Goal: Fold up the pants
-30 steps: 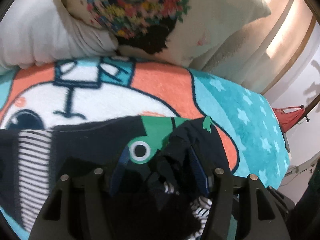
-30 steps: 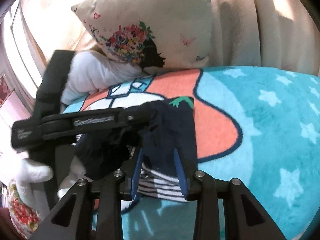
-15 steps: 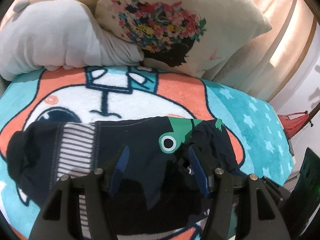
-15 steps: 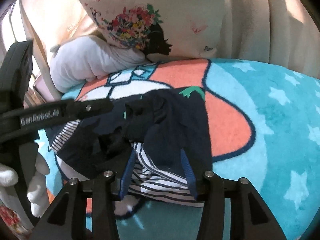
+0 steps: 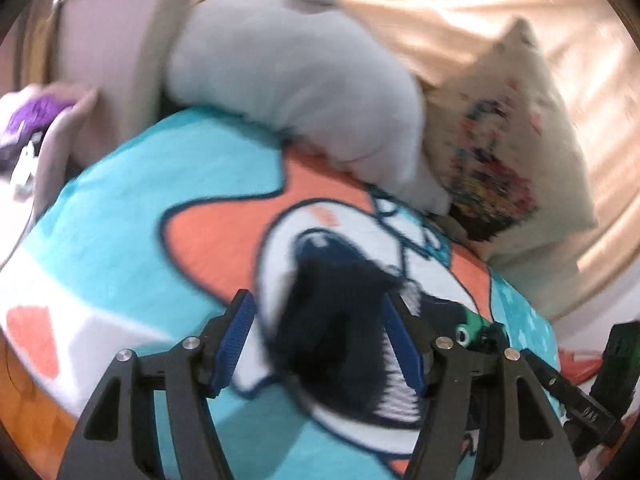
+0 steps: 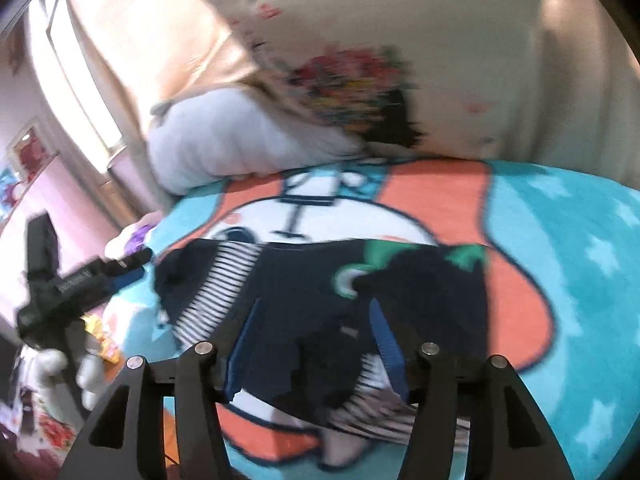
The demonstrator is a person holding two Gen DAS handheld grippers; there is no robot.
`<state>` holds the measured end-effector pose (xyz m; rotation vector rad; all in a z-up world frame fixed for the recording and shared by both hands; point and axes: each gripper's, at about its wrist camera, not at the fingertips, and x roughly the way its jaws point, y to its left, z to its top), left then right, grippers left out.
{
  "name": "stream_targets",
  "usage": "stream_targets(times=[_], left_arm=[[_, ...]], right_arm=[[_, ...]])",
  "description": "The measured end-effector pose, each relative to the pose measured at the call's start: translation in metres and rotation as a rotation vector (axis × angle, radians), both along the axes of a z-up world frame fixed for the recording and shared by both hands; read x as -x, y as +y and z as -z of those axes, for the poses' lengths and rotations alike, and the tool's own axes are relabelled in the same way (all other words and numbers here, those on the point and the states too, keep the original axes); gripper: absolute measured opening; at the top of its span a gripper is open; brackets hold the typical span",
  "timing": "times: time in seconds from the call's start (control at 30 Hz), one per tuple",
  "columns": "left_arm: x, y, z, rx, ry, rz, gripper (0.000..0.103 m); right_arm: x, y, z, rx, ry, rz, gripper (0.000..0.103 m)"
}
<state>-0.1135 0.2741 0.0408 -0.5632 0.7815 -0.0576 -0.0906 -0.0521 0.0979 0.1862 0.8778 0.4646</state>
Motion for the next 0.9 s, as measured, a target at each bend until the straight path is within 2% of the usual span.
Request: stream_targets(times=[0.13,0.33,0.57,0.63,0.77,0.83,0.9], left_arm=[[0.009,0.016,0.017,0.051,0.017,0.005,0.065],[0.02,0.023,0.025,0.087,0.007,0.024,0.065],[0.027,0.025,0.028,0.099,-0.016,0.07,0.065],[0.029,0.025,0.031,0.106,-0.016,0.084,0.065],[0.032,0.025,0.033,0.118,-0.024,0.098,0.065],[0.032,0.023,0.032,0.122,-0.035,0.105,0.065],[0.032,0.018,0.029,0.13,-0.047,0.12,0.065]], right_arm=[[-0.022,0.055,-0.001,-0.029,0.068,-0.139,0.065],[-0.063,0.14,0.011,-0.005,0.223,-0.313,0.071],[-0.103,0.218,0.052,0.244,0.4,-0.396,0.078],[-0.109,0.235,0.063,0.338,0.423,-0.397,0.078],[-0.116,0.259,0.082,0.489,0.464,-0.426,0.087],[-0.115,0.264,0.082,0.528,0.46,-0.425,0.084],[-0.114,0.265,0.081,0.564,0.441,-0.421,0.069]])
